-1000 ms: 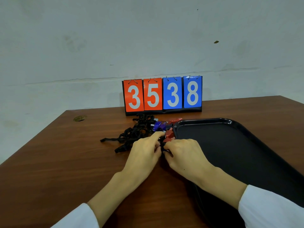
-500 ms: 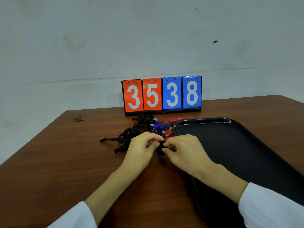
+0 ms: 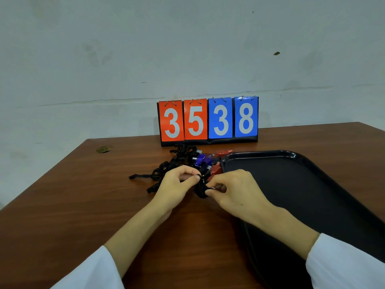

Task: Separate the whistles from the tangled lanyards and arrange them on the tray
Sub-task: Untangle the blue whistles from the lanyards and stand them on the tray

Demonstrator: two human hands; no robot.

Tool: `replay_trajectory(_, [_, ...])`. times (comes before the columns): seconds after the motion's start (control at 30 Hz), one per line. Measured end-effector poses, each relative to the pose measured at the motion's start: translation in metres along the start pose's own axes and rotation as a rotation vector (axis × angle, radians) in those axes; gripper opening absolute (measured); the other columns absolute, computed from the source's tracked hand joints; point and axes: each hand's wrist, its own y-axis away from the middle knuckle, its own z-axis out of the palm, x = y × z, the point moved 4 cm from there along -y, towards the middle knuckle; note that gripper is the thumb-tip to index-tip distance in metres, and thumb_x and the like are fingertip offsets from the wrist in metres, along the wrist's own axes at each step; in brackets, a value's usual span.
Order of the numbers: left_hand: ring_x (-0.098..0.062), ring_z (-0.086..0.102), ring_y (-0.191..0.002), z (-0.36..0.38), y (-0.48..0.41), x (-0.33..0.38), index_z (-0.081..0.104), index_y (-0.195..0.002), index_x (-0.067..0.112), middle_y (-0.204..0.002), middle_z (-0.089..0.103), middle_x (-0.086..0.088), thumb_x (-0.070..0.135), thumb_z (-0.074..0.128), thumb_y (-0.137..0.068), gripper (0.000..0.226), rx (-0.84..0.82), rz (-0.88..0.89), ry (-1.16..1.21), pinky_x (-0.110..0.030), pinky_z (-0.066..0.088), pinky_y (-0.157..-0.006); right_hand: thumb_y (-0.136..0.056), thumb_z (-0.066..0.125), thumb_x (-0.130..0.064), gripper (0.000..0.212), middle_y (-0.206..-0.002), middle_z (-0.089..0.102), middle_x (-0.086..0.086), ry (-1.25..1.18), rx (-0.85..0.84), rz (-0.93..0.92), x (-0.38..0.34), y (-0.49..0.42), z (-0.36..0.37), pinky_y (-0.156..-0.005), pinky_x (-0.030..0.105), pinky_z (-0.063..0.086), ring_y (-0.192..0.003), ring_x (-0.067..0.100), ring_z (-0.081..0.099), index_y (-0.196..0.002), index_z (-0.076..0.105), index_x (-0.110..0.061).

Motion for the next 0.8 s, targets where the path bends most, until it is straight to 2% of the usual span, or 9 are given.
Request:
replay_trajectory(0.1, [-0.009,0.062,-0.086,0.001,0.001,-0.002,0.066,-0.089,0.021,-0.091,0.068,0.002,0.012,0.059,-0.089,0.011,-0.042,-0.015,0.087,-0.027,0.046,-0.081,-0.083,0.066,-0.032,0.018,-0.091,0.073,-0.009,-0.027,0.000,-0.040,-0.002,0.002,0.000,-0.080,0.024,0.052,-0.082,0.004,0.065,-0.098,0.073,-0.025])
replay_trajectory(0.17, [-0.018,0.063,-0.091,0.004,0.002,-0.001,0.064,-0.091,0.017,-0.094,0.068,-0.005,0.011,0.054,-0.092,0.011,-0.093,-0.035,0.193,-0.036,0.051,-0.083,-0.081,0.068,-0.030,0.018,-0.090,0.074,-0.008,-0.047,0.040,-0.063,-0.002,0.002,-0.001,-0.078,0.024,0.054,-0.081,0.005,0.066,-0.098,0.074,-0.024])
replay_trajectory(0.33, [-0.029,0.065,-0.090,0.011,0.005,0.000,0.057,-0.102,0.007,-0.107,0.060,-0.019,0.010,0.049,-0.095,0.011,-0.153,-0.213,0.516,-0.038,0.057,-0.069,-0.083,0.066,-0.033,0.024,-0.091,0.073,-0.008,-0.076,0.110,0.006,0.001,0.001,-0.001,-0.079,0.025,0.054,-0.081,0.004,0.066,-0.105,0.070,-0.025])
replay_trajectory(0.43, [-0.027,0.068,-0.087,0.010,0.006,-0.002,0.052,-0.114,0.009,-0.109,0.061,-0.021,0.009,0.054,-0.092,0.023,-0.074,-0.240,0.481,-0.034,0.057,-0.063,-0.080,0.063,-0.044,0.049,-0.104,0.069,-0.012,-0.074,0.031,0.099,0.007,-0.001,0.004,-0.086,0.026,0.052,-0.091,0.001,0.063,-0.126,0.052,-0.030])
replay_trajectory(0.5, [-0.025,0.068,-0.092,0.011,0.007,-0.004,0.048,-0.119,0.015,-0.105,0.065,-0.018,0.012,0.060,-0.088,0.033,-0.060,-0.216,0.413,-0.037,0.058,-0.070,-0.077,0.064,-0.048,0.069,-0.120,0.060,-0.015,-0.096,-0.047,0.106,0.007,-0.002,0.009,-0.091,0.022,0.048,-0.104,0.001,0.058,-0.137,0.036,-0.031])
replay_trajectory(0.53, [-0.024,0.067,-0.096,0.012,0.008,-0.005,0.046,-0.121,0.018,-0.104,0.066,-0.017,0.014,0.063,-0.086,0.038,-0.062,-0.204,0.384,-0.041,0.058,-0.077,-0.076,0.065,-0.048,0.071,-0.125,0.056,-0.015,-0.092,-0.071,0.085,0.006,-0.002,0.011,-0.094,0.022,0.046,-0.108,0.001,0.056,-0.138,0.035,-0.032])
replay_trajectory(0.63, [-0.023,0.066,-0.099,0.017,0.010,-0.005,0.045,-0.119,0.024,-0.105,0.066,-0.016,0.020,0.067,-0.083,0.042,-0.079,-0.173,0.363,-0.045,0.056,-0.083,-0.078,0.068,-0.039,0.055,-0.122,0.058,-0.012,-0.080,-0.047,0.025,0.001,-0.002,0.013,-0.095,0.022,0.046,-0.106,0.002,0.054,-0.129,0.049,-0.030])
replay_trajectory(0.73, [-0.017,0.066,-0.096,0.017,0.009,-0.003,0.048,-0.119,0.021,-0.105,0.065,-0.011,0.024,0.059,-0.088,0.033,-0.048,-0.128,0.371,-0.032,0.057,-0.078,-0.079,0.068,-0.035,0.046,-0.114,0.061,-0.010,-0.071,-0.028,0.064,0.008,-0.006,0.007,-0.088,0.021,0.048,-0.094,0.001,0.055,-0.123,0.055,-0.028])
replay_trajectory(0.8, [-0.016,0.066,-0.092,0.013,0.006,-0.004,0.051,-0.116,0.019,-0.100,0.065,-0.008,0.022,0.054,-0.092,0.024,0.011,-0.046,0.236,-0.028,0.056,-0.079,-0.078,0.070,-0.034,0.042,-0.105,0.060,-0.011,-0.110,0.030,0.158,0.024,-0.013,-0.002,-0.076,0.014,0.047,-0.085,-0.002,0.052,-0.117,0.058,-0.025])
